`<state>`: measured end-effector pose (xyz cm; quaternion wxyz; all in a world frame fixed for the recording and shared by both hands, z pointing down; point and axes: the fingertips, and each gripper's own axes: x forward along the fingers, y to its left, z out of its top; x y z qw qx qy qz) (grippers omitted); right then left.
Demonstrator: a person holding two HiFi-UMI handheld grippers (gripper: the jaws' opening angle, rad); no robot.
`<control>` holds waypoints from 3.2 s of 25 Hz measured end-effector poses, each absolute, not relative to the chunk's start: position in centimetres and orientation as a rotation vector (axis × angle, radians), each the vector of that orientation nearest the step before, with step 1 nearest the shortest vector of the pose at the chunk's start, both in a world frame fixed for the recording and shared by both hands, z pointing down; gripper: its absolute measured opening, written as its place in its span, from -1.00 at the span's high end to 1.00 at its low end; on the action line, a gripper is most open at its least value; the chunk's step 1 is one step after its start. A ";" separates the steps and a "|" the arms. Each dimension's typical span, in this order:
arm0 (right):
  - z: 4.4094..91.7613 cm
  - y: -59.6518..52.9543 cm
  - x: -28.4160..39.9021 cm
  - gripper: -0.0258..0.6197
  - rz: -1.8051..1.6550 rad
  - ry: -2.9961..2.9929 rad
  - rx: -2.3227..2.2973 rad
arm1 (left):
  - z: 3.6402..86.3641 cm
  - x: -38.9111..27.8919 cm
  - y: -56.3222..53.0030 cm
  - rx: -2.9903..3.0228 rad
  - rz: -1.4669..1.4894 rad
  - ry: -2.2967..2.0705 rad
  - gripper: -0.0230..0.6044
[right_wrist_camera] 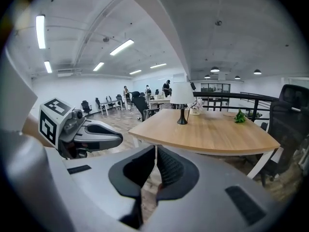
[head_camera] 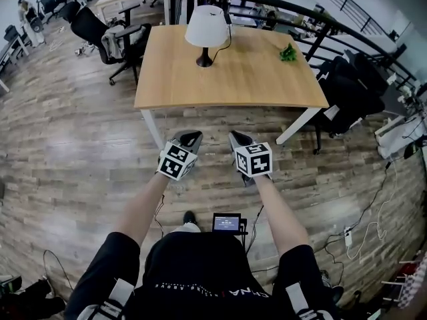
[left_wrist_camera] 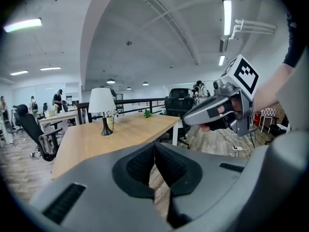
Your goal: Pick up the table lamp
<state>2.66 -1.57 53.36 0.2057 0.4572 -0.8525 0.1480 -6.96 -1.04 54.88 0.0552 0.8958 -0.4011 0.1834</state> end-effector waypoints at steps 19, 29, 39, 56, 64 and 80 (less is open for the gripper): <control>54.9 -12.4 -2.3 0.81 0.508 -2.348 1.304 | 56.4 -12.5 -11.9 2.686 0.547 -1.189 0.87; 56.1 -21.3 -2.4 0.81 0.486 -2.387 1.226 | 58.4 -12.2 -19.2 2.623 0.576 -1.241 0.87; 56.5 -35.2 0.9 0.81 0.509 -2.414 1.125 | 57.6 -8.4 -33.1 2.559 0.589 -1.314 0.87; 56.3 -50.3 2.9 0.81 0.484 -2.515 0.932 | 56.9 -4.5 -47.2 2.456 0.579 -1.459 0.87; 56.2 -51.2 1.4 0.81 0.512 -2.530 0.960 | 56.9 -5.3 -48.2 2.468 0.582 -1.426 0.87; 53.7 -51.8 -0.7 0.81 0.525 -2.525 1.120 | 55.5 -7.4 -49.9 2.578 0.533 -1.311 0.87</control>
